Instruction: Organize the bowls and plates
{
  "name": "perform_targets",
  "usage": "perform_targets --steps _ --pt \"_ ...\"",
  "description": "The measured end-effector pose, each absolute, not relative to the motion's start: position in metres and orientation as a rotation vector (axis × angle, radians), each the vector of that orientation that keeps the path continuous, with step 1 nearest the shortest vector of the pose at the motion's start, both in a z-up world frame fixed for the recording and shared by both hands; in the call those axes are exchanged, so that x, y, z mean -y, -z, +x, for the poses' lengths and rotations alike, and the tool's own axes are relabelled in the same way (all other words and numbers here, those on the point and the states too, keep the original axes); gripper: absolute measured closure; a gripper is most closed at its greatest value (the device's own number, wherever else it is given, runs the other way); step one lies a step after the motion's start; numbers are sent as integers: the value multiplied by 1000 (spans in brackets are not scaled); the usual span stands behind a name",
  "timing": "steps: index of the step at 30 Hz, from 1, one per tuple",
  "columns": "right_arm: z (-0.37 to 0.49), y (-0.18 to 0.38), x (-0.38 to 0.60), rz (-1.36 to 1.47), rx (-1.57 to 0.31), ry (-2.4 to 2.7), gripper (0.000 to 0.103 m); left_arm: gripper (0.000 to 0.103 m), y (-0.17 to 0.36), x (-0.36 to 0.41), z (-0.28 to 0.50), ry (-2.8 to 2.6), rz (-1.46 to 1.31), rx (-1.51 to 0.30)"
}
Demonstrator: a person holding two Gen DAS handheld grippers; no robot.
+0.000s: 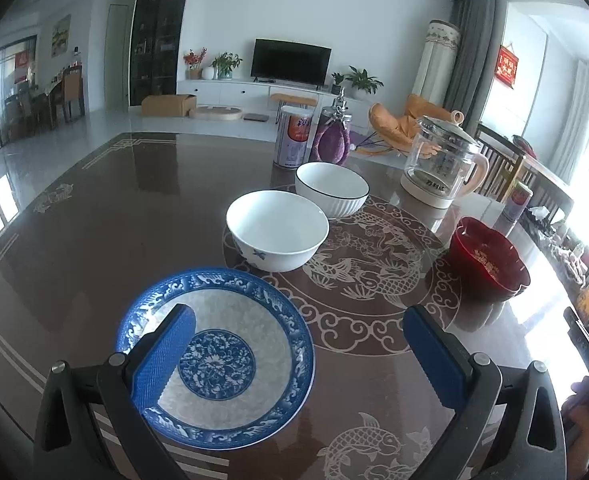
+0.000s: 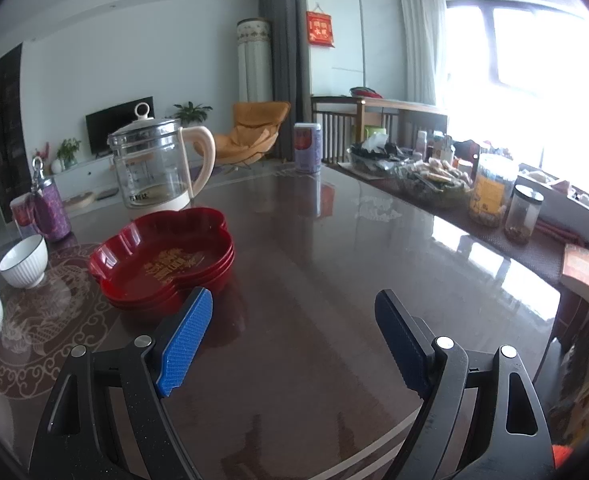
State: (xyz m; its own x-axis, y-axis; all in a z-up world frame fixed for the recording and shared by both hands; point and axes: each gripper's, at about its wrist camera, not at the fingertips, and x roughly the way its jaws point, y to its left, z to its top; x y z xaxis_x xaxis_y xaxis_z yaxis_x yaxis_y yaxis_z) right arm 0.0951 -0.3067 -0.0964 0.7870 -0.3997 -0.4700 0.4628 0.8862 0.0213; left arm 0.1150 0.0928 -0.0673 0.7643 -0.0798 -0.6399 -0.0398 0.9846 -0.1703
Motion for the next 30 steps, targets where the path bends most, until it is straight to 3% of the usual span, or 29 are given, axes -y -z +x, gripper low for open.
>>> perform_targets --steps 14,30 --pt "97 97 304 141 -472 458 17 0 63 -88 115 23 -199 -716" --pt "97 95 289 75 -449 420 17 0 43 -144 110 -83 -233 -673"
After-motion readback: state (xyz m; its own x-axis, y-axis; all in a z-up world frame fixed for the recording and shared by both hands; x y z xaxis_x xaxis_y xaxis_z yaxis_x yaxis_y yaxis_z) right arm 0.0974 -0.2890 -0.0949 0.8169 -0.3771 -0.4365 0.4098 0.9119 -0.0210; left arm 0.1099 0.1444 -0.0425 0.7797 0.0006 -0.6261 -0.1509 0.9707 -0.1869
